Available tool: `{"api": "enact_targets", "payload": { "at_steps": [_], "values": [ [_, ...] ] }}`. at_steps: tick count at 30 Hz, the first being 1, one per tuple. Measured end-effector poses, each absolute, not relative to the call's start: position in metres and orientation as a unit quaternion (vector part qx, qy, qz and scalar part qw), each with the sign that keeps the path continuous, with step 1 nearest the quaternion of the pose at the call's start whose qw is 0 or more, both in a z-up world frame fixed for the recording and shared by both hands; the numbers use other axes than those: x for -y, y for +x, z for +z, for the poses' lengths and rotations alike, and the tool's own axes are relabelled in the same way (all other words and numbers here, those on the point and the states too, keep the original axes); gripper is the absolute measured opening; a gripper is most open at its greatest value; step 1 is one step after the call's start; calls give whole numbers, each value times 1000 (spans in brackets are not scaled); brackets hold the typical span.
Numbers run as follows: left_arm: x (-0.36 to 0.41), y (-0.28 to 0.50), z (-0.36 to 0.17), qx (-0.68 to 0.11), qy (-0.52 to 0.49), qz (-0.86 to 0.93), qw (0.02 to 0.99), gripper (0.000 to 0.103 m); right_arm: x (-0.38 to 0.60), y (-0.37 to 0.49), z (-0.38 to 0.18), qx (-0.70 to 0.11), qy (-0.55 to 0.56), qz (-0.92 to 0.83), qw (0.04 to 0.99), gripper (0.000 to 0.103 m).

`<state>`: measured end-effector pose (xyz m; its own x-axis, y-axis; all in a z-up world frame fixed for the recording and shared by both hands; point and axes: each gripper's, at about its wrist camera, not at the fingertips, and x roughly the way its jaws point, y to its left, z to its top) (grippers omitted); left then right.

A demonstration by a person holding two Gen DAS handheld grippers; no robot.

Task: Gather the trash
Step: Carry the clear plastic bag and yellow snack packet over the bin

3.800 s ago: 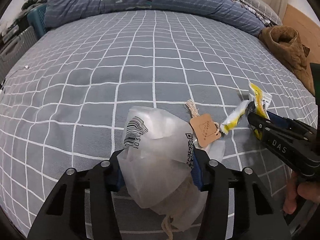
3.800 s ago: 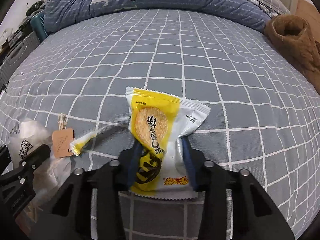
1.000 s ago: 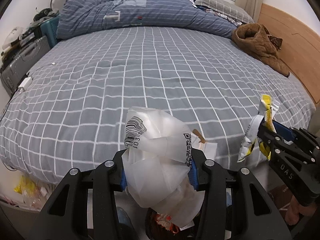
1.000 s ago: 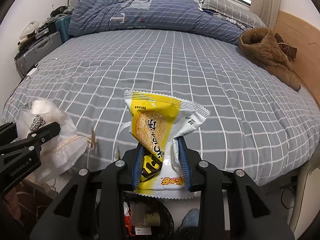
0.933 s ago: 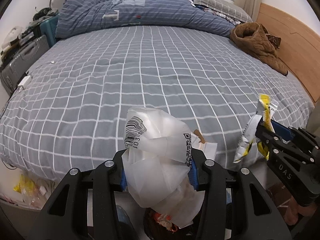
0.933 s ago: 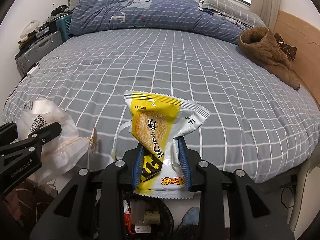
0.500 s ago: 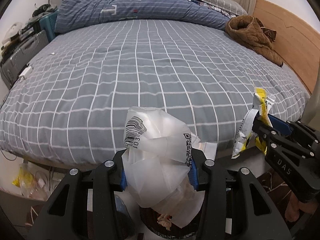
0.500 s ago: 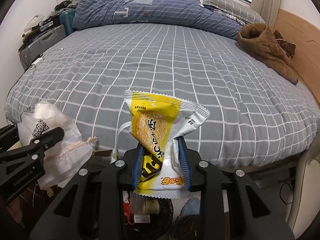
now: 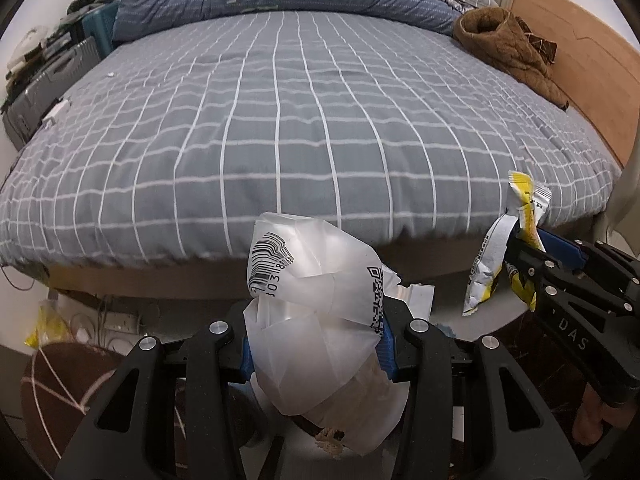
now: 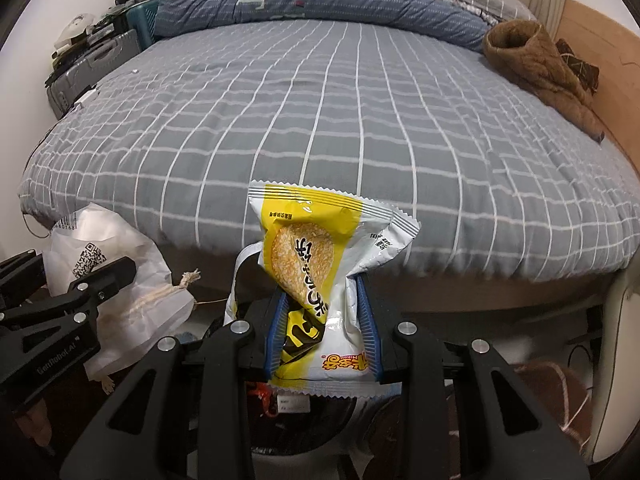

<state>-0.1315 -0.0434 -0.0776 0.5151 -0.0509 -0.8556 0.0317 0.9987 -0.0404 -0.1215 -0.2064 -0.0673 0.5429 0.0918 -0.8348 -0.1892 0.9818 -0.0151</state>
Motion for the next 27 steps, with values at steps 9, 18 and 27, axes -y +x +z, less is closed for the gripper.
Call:
{"api": "enact_targets", "payload": {
  "at_steps": [9, 18, 27],
  "values": [
    [48, -149, -98, -525, -14, -27, 850, 44, 210, -144, -83, -500, -49, 77, 861, 31],
    [55, -151, -132, -559, -13, -42, 828, 44, 221, -151, -108, -539, -40, 72, 838, 31],
    [71, -128, -171, -594, -10, -52, 802, 44, 234, -128, -140, -575, -42, 59, 815, 31]
  ]
}}
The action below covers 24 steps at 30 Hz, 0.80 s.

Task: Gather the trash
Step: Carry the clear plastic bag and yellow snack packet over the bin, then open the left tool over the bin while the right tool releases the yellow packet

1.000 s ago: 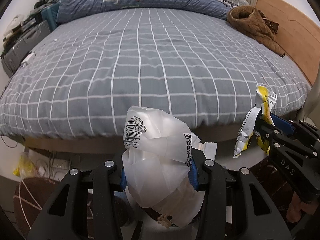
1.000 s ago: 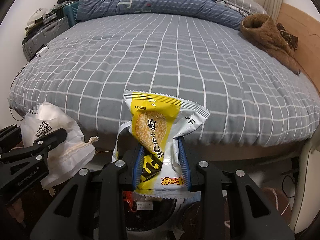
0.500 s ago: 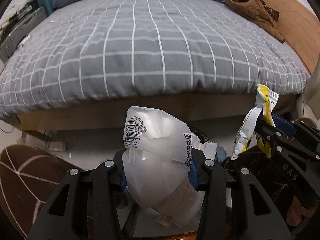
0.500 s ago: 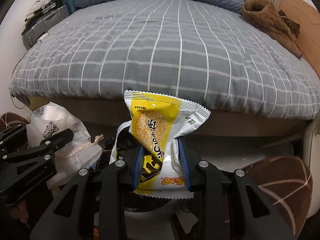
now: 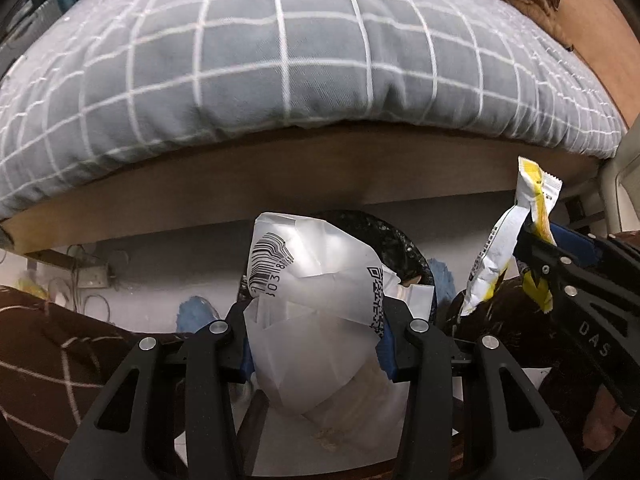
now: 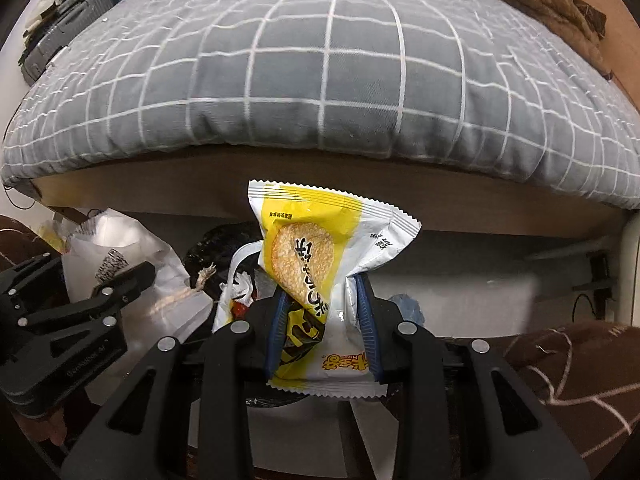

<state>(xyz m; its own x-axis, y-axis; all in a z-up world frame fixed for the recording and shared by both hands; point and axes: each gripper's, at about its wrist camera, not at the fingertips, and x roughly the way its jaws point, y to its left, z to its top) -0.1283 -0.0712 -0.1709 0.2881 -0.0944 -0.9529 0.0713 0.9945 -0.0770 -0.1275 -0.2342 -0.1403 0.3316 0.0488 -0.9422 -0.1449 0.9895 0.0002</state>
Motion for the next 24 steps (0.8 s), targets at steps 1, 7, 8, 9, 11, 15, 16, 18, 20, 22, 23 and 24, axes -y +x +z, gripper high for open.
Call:
{"api": "enact_targets", "payload": {
  "at_steps": [1, 7, 8, 9, 11, 15, 16, 18, 20, 22, 23, 24],
  "values": [
    [73, -125, -176, -599, -9, -51, 799, 44, 235, -126, -142, -577, -41, 60, 814, 31],
    [80, -109, -200, -617, 1, -52, 785, 44, 235, -113, -162, -601, -39, 61, 796, 31],
    [81, -106, -203, -618, 4, -50, 784, 44, 236, -109, -166, -606, -39, 63, 792, 31],
    [80, -104, -207, -620, 6, -49, 783, 44, 236, -107, -168, -608, -37, 64, 790, 31],
    [80, -100, -214, -629, 0, -48, 776, 44, 236, -103, -175, -616, -35, 64, 785, 31],
    [81, -94, -219, -633, 0, -47, 773, 44, 233, -101, -183, -619, -43, 62, 782, 31],
    [81, -93, -222, -635, 0, -46, 771, 45, 232, -99, -185, -620, -44, 61, 781, 31],
    [81, -94, -224, -639, 0, -46, 768, 47, 229, -95, -189, -622, -45, 59, 780, 31],
    [81, -94, -226, -642, 1, -49, 765, 50, 225, -97, -190, -621, -44, 59, 780, 31],
    [80, -95, -224, -641, 1, -49, 766, 58, 223, -96, -193, -622, -45, 60, 779, 31],
    [78, -95, -223, -639, 0, -47, 768, 60, 222, -96, -194, -622, -44, 61, 779, 31],
    [76, -95, -221, -637, -2, -45, 770, 62, 219, -96, -193, -622, -45, 62, 780, 31]
  ]
}}
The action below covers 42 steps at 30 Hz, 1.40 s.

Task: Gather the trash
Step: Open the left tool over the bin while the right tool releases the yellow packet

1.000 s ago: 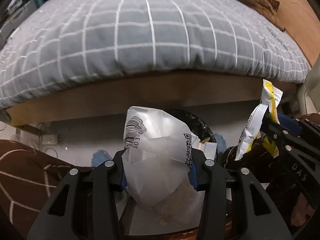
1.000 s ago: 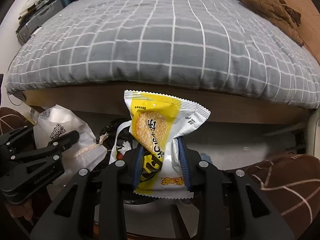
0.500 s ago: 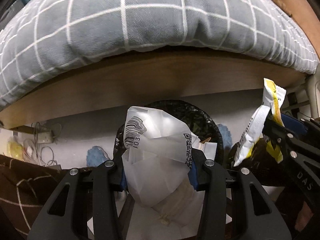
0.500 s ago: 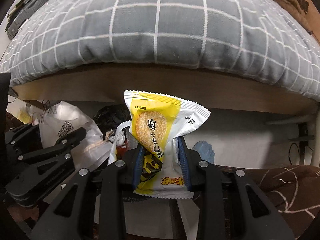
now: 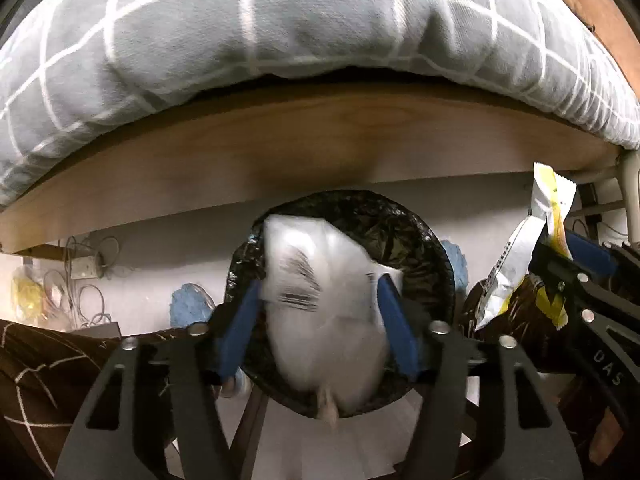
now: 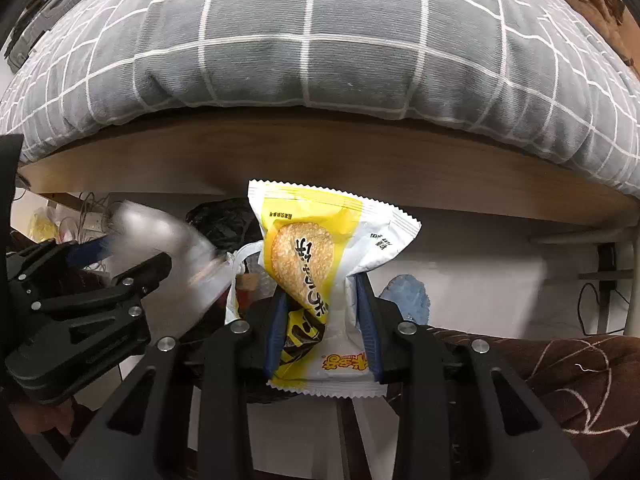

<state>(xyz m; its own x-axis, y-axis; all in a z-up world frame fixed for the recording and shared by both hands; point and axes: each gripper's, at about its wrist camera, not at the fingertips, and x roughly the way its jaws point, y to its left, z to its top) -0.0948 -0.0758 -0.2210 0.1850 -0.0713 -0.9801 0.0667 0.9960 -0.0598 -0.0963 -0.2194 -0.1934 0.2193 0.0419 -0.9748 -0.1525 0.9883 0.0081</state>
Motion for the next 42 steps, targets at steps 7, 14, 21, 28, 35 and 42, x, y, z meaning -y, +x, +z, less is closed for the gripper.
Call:
{"api": "enact_targets", "payload": {
  "at_steps": [7, 14, 21, 28, 35, 42],
  "values": [
    [64, -99, -201, -613, 8, -28, 790, 86, 200, -92, -186, -616, -47, 72, 783, 32],
    [37, -106, -183, -588, 5, -3, 809, 97, 168, -94, -182, -608, -57, 88, 787, 32],
    [13, -112, -176, -586, -12, 17, 810, 97, 137, -101, -188, -612, -69, 106, 780, 32],
    [2, -117, -179, -591, -19, 25, 806, 97, 129, -106, -194, -616, -72, 110, 777, 36],
    [3, -117, -178, -589, -12, 24, 808, 97, 130, -108, -198, -616, -71, 103, 778, 49],
    [2, -118, -178, -587, -9, 26, 809, 97, 137, -108, -195, -613, -76, 104, 780, 62]
  ]
}}
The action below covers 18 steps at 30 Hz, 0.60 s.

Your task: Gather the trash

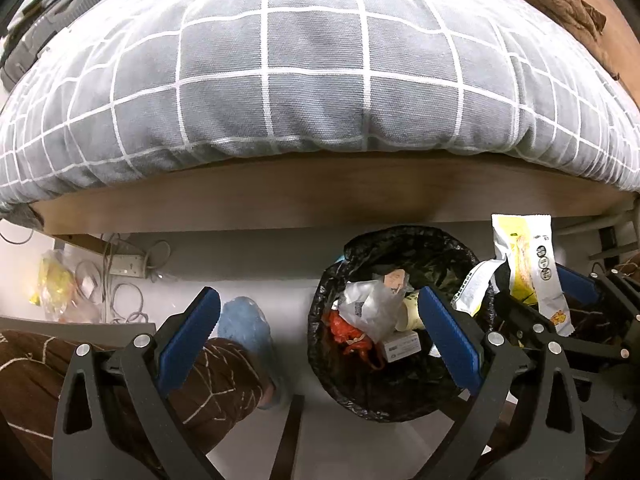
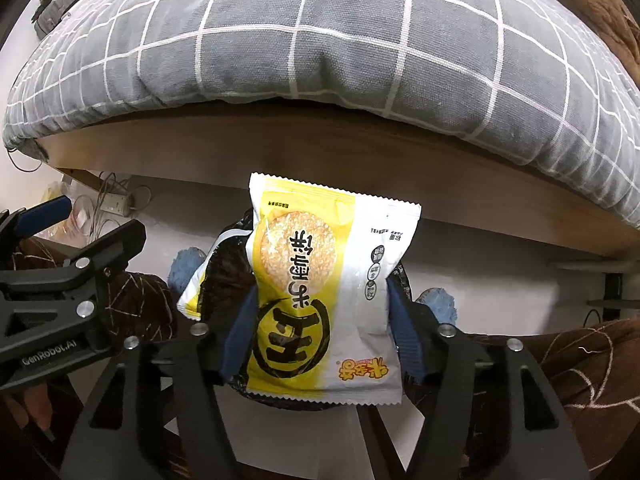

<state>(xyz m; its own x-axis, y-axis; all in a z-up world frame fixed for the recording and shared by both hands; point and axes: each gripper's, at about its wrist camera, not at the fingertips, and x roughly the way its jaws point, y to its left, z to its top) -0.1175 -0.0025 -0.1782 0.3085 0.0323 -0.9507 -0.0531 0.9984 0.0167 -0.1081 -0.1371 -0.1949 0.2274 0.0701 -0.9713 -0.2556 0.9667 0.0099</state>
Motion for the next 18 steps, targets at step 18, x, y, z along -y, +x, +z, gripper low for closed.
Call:
{"api": "enact_targets", "payload": {
  "at_steps": [18],
  "values": [
    [-2, -117, -163, -567, -26, 21, 823, 97, 164, -110, -165, -575, -76, 76, 811, 94]
  ]
}}
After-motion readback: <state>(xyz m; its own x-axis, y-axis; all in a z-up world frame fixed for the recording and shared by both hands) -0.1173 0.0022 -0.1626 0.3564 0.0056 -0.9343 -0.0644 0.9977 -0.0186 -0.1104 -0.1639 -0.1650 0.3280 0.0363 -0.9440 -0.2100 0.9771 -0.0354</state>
